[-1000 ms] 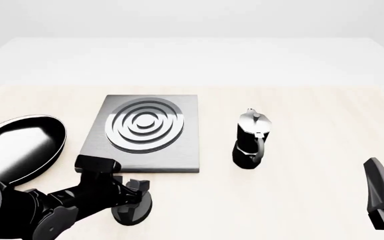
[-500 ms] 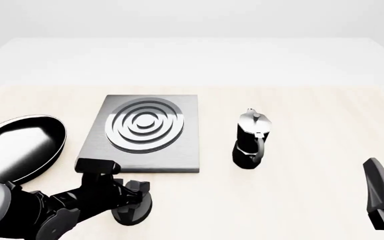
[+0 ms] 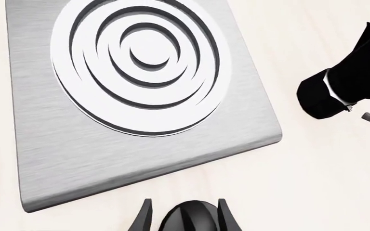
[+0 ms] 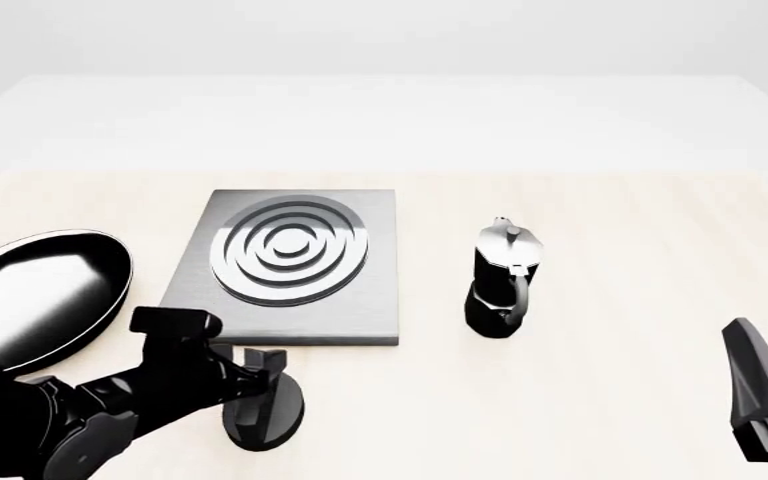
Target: Turn on the stove.
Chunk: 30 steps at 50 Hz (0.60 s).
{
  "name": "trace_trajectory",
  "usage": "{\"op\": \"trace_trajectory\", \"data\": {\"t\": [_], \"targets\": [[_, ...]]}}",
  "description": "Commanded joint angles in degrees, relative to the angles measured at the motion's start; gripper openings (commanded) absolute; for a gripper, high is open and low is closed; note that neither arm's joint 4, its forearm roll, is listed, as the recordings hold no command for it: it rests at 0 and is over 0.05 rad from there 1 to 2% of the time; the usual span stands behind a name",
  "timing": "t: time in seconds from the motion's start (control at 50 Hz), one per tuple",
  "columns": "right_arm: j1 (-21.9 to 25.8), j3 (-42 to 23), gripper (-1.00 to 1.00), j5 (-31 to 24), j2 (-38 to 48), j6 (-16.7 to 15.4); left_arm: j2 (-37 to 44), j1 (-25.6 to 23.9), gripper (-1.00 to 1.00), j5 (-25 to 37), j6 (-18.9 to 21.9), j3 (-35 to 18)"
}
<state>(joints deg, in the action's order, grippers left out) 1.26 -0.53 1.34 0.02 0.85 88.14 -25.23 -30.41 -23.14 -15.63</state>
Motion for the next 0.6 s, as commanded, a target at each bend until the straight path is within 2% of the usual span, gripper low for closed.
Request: {"op": "trace_trajectory", "data": {"t": [0.02,0.38,0.48,0.54,0.6], "targets": [[0.1,0.0,1.0,-0.1,0.0,-0.2,-2.2,8.4,1.0,3.2,8.3,1.5],[0.1,-0.1,1.0,0.1,0.0,-0.4,-4.1,9.9,1.0,3.7,8.4,3.0],[0.1,0.0,1.0,0.2,0.0,-0.4,-7.2,10.3,1.0,6.0,9.0,2.8],[0.2,0.0,1.0,0.3,0.0,-0.5,-12.3,11.1,1.0,9.1,11.7,2.7],[0.2,0.0,1.0,0.4,0.0,-0.6,-15.6,11.3,1.0,11.5,12.5,2.5]]}}
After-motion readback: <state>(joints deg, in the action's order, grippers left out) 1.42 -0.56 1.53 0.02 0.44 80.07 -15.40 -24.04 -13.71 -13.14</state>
